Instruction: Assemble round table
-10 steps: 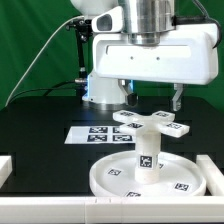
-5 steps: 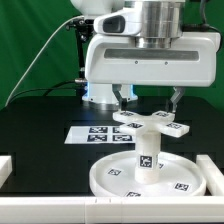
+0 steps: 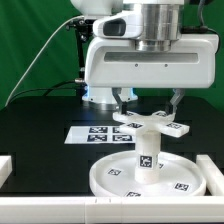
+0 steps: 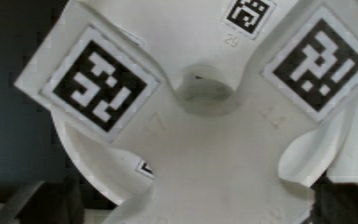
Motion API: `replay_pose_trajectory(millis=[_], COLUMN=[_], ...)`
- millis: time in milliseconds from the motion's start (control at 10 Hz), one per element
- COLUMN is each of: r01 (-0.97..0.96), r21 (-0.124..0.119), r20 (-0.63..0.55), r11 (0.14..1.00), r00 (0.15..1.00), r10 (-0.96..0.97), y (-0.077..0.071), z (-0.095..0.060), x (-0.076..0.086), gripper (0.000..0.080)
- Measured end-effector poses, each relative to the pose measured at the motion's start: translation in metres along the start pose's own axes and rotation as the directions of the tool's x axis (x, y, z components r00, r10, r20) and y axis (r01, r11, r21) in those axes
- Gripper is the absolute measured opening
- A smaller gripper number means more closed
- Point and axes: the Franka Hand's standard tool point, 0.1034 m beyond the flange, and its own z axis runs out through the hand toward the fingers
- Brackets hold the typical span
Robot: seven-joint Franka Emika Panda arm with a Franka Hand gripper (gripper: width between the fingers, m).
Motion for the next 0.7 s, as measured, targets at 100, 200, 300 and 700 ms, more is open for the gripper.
replay_pose_trajectory(millis=[100,200,300,700], r01=[0.000,-0.001,0.003,0.007], r21=[-0.002,-0.004,-0.006,-0.013], r20=[0.001,-0.001,-0.004,-0.004], r11=[1.000,1.000,1.000,1.000], r00=[1.000,1.000,1.000,1.000], r10=[0.000,0.001,-0.003,-0.007], y=[-0.002,-0.006,-0.008,-0.007], z=[0.003,0.007,0.010,0.022], x=[0.000,0.000,0.000,-0.004], gripper=[0.0648,0.0648,0.0648,0.0648])
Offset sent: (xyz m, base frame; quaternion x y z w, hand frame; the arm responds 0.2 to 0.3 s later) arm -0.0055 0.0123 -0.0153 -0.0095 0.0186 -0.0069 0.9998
